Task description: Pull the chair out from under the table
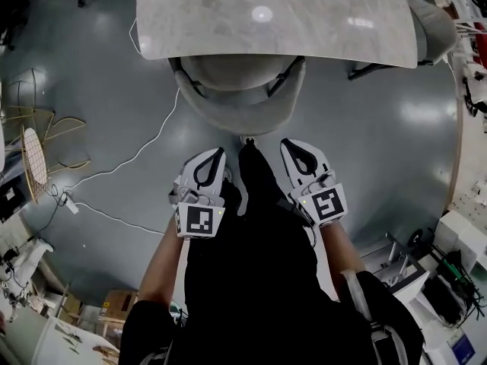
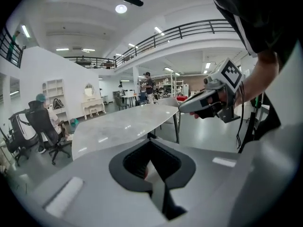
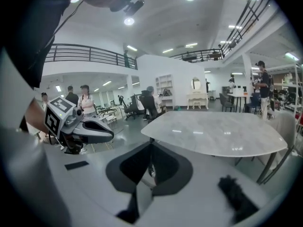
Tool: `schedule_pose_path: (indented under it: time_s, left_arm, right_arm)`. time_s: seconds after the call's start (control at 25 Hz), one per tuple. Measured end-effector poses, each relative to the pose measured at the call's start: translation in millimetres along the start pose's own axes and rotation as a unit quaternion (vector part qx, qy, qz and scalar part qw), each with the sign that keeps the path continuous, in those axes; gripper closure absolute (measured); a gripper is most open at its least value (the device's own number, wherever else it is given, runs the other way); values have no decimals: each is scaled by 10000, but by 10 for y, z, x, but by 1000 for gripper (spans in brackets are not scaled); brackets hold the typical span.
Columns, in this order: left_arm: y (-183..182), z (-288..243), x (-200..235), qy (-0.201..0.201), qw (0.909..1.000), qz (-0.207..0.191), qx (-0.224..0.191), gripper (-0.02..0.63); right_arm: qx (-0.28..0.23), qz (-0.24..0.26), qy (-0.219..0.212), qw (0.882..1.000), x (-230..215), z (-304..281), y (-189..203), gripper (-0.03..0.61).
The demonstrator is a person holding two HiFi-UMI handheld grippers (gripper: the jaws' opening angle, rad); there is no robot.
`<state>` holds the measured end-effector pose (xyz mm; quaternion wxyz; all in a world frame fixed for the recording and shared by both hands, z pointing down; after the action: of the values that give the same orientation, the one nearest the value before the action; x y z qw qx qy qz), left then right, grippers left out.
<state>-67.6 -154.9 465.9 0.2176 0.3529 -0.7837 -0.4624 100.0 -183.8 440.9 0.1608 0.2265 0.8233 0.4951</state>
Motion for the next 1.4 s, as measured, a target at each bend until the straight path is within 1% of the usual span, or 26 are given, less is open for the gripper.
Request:
schedule_pose_path:
  time_s: [0.12, 0.24, 0.32, 0.44, 0.48, 0.6, 0.68, 0.76, 0.84, 0.88, 0.92, 0.96, 1.04, 1.12, 1.16, 1.2, 1.24, 1.28, 1.32, 1.4]
  left_arm:
    - [174, -97, 35, 273, 9989, -159, 358, 606]
    - [301, -190, 82, 451, 9955, -512, 664, 604]
    - [339, -242, 110, 501, 9929, -705, 813, 604]
    - [399, -335, 121, 658, 9885, -847, 1068, 604]
    - [444, -372, 109, 794, 9855, -879, 1216, 583]
    - [612, -456, 87, 1240, 9722, -1040, 1690, 521]
    - [677, -505, 94, 1386, 9664, -1168, 1821, 492]
    - [674, -577, 90, 1451, 9648, -1205, 1830, 482]
    - [658, -664, 88, 1501, 9646, -1162, 1833, 482]
    - [673, -705, 91, 1532, 9630, -1196, 1865, 479]
    - [705, -741, 98, 1558, 9600, -1311, 1920, 473]
    - [745, -775, 114, 1567, 9557, -1508, 1985, 468]
    - [821, -856, 160, 1525, 9439, -2033, 2107, 457]
    - [907, -957, 152, 1556, 9271, -2547, 2269, 457]
    - [949, -1007, 128, 1621, 9180, -2754, 2349, 454]
    - [982, -1046, 102, 1701, 9107, -2896, 2404, 455]
    - [1004, -1070, 85, 1785, 9064, -2959, 2429, 456]
    - [1012, -1080, 83, 1851, 9050, -2962, 2430, 456]
    - [1007, -1078, 101, 1882, 9053, -2941, 2417, 453]
    - [978, -1046, 155, 1848, 9064, -2941, 2405, 434]
  right_arm:
    - [119, 259, -83, 9996, 3, -93, 59, 560]
    - [285, 520, -214, 9980, -11, -201, 138, 557]
    - [399, 543, -317, 9972, -40, -254, 216, 528]
    - [622, 657, -440, 9949, -94, -293, 345, 485]
    - [702, 731, -486, 9937, -100, -305, 385, 469]
    - [916, 974, -675, 9887, -54, -376, 494, 432]
    - [1084, 1186, -845, 9834, -6, -439, 591, 407]
    - [1271, 1462, -994, 9760, 3, -483, 701, 384]
    - [1467, 1771, -1070, 9673, -20, -517, 799, 361]
    - [1569, 1931, -1094, 9624, -25, -535, 845, 356]
    - [1675, 2126, -1111, 9562, -23, -558, 893, 351]
    - [1778, 2368, -1122, 9485, -14, -593, 947, 348]
    - [1951, 2951, -1156, 9282, 10, -705, 1077, 345]
    - [2114, 3533, -1268, 9024, 34, -808, 1232, 344]
    - [2165, 3772, -1328, 8906, 46, -848, 1306, 342]
    - [2176, 3954, -1379, 8816, 62, -885, 1368, 341]
    - [2156, 4081, -1424, 8756, 82, -921, 1417, 341]
    - [2122, 4166, -1465, 8718, 103, -960, 1452, 341]
    - [2094, 4225, -1505, 8689, 121, -1005, 1476, 341]
    - [2103, 4339, -1585, 8616, 152, -1087, 1517, 341]
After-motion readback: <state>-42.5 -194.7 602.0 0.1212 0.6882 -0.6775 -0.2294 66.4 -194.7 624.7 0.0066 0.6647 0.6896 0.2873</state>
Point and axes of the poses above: the fingertips, and each gripper's own axes: z backward along the fingers, x to its left, y out of its underside, the point moved 4 cm from there along z, backward along the fingers, and after that the axes turned 11 degrees about y, right-handed, at the moved point
